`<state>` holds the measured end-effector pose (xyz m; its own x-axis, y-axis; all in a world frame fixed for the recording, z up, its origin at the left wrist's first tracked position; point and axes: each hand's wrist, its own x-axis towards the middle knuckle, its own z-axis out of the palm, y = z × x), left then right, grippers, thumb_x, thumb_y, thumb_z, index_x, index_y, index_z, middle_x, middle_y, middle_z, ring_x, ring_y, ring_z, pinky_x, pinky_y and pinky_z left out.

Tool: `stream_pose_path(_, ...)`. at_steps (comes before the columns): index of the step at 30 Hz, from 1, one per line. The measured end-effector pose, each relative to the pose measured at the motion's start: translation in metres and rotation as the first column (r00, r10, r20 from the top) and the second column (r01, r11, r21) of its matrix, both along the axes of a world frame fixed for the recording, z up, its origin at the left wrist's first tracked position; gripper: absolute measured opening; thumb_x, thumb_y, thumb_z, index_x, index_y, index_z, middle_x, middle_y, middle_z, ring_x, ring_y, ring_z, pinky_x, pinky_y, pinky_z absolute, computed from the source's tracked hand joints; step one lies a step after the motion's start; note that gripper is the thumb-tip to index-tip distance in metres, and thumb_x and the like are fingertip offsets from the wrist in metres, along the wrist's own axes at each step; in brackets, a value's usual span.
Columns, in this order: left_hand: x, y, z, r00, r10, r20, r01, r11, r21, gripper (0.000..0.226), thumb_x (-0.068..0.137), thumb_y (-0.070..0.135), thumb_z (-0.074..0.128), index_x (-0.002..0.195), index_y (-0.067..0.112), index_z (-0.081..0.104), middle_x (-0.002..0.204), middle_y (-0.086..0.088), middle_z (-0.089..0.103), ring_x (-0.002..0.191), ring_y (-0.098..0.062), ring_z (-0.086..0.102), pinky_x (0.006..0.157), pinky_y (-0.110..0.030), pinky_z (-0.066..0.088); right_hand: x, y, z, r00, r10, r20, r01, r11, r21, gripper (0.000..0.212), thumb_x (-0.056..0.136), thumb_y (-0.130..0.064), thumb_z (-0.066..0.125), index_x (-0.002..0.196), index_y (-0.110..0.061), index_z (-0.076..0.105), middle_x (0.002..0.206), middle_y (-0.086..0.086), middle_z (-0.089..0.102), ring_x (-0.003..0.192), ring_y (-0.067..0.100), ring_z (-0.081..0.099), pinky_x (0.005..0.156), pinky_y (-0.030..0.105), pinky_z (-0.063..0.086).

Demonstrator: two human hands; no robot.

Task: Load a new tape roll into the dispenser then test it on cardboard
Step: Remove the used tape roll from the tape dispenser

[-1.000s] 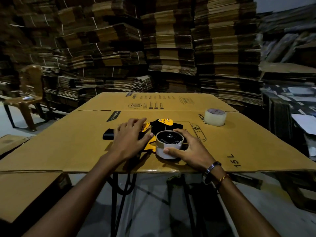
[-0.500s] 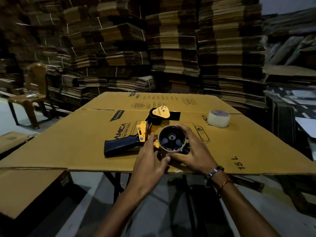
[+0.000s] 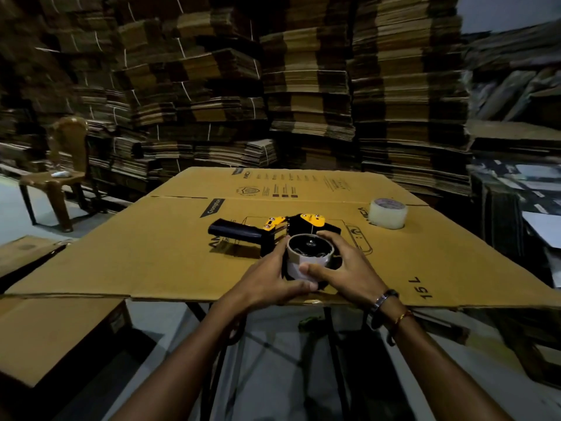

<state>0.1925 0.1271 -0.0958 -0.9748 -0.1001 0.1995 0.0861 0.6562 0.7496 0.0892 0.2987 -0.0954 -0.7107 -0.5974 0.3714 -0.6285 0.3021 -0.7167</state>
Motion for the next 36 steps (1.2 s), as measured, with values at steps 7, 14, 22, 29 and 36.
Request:
stream_pose_path(7,-0.015,-0.018,0.003,0.991,-0.086,0.098,0.077,0.992,0.098,0.109,0.068,0.052,0.087,0.154,0.036,0.024,0.141,0.011,0.051,0.128,-0.011,0.054,0.111,-0.041,0.047,-0.007,0.002,0.005,0.979,0.073,0.189,-0.083,0.996,0.045,0.107,0.061,-0.068,0.079,0.151,-0.029,0.035,0.145,-0.004,0.053,0.131,0.013,0.052,0.109,0.037,0.045)
stream_pose_path(14,-0.020,-0.026,-0.003,0.991,-0.115,0.066,0.104,0.983,0.148,0.105,0.064,0.054,0.087,0.151,0.040,0.030,0.138,0.016,0.055,0.125,-0.006,0.056,0.110,-0.041,0.047,-0.010,-0.016,0.006,0.965,0.125,0.232,-0.140,0.989,0.048,0.094,0.075,-0.049,0.081,0.153,-0.026,0.033,0.143,-0.005,0.051,0.129,0.014,0.051,0.102,0.028,0.046)
stream_pose_path(22,-0.012,-0.015,-0.003,0.998,0.004,-0.068,-0.004,1.000,-0.007,0.101,0.064,0.075,0.070,0.151,0.039,0.032,0.133,0.010,0.058,0.116,-0.010,0.059,0.096,-0.028,0.054,-0.011,-0.012,0.003,0.948,0.127,0.290,-0.097,0.988,-0.116,0.089,0.065,-0.060,0.079,0.143,-0.036,0.044,0.139,-0.010,0.051,0.126,0.012,0.053,0.103,0.039,0.050)
stream_pose_path(29,-0.001,-0.027,-0.009,0.641,0.432,-0.634,-0.465,0.876,0.128,0.032,0.093,0.020,0.059,0.124,0.015,0.065,0.121,-0.001,0.062,0.112,-0.015,0.056,0.092,-0.038,0.054,-0.013,-0.007,0.000,0.906,0.136,0.401,0.027,0.927,-0.374,0.071,0.058,-0.066,0.076,0.122,-0.040,0.061,0.130,0.001,0.062,0.118,0.026,0.062,0.098,0.052,0.054)
stream_pose_path(36,-0.026,-0.061,0.037,0.977,0.192,0.097,-0.081,0.746,-0.661,0.068,0.094,0.042,0.063,0.153,0.024,0.033,0.148,-0.004,0.050,0.132,-0.022,0.047,0.107,-0.040,0.040,-0.013,-0.005,0.001,0.883,0.170,0.437,0.066,0.877,-0.475,0.084,0.053,-0.071,0.081,0.125,-0.034,0.059,0.127,0.011,0.063,0.107,0.031,0.067,0.087,0.054,0.057)
